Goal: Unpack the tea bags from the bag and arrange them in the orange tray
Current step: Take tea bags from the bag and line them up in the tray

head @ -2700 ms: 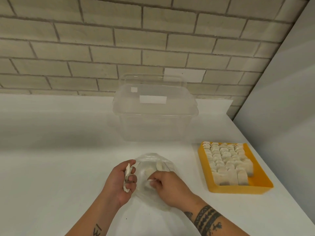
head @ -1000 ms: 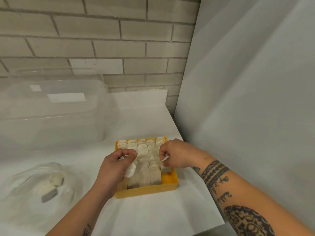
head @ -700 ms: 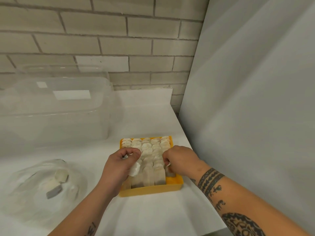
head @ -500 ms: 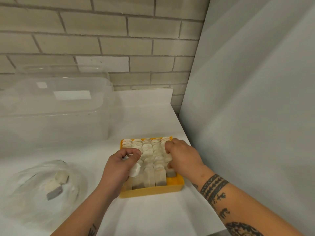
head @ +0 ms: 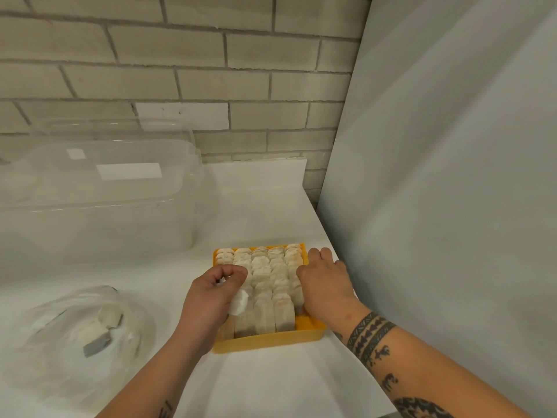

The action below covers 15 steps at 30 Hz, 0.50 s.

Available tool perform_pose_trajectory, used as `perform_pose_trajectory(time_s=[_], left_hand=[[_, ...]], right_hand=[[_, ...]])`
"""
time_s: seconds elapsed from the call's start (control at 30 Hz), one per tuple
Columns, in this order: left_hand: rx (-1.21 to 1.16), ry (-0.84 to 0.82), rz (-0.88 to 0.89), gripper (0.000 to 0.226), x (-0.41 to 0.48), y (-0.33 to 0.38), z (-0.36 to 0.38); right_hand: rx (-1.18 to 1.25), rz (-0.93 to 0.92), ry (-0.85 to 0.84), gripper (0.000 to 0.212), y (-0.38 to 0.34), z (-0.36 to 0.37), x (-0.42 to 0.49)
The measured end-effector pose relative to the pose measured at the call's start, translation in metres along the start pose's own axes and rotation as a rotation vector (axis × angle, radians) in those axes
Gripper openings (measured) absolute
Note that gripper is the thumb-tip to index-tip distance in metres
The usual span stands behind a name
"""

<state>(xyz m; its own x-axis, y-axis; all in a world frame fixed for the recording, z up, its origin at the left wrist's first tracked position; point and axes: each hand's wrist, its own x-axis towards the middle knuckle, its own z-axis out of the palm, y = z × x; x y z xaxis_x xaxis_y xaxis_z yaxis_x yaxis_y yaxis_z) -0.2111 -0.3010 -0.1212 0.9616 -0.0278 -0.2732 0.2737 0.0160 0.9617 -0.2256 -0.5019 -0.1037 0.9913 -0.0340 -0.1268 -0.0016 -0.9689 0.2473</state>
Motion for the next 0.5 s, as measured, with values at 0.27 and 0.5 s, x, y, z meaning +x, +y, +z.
perform_pose_trajectory(time_s=[0.27, 0.5], left_hand=[[-0.015, 0.086, -0.069, 0.018, -0.004, 0.013, 0.007], [-0.006, 0.082, -0.090, 0.045, -0.012, 0.022, 0.036]], right_hand=[[0.429, -0.057, 0.102, 0.020, 0.004, -0.012, -0.014], [1.414, 0.040, 0.012, 0.021, -0.037, -0.020, -0.037]])
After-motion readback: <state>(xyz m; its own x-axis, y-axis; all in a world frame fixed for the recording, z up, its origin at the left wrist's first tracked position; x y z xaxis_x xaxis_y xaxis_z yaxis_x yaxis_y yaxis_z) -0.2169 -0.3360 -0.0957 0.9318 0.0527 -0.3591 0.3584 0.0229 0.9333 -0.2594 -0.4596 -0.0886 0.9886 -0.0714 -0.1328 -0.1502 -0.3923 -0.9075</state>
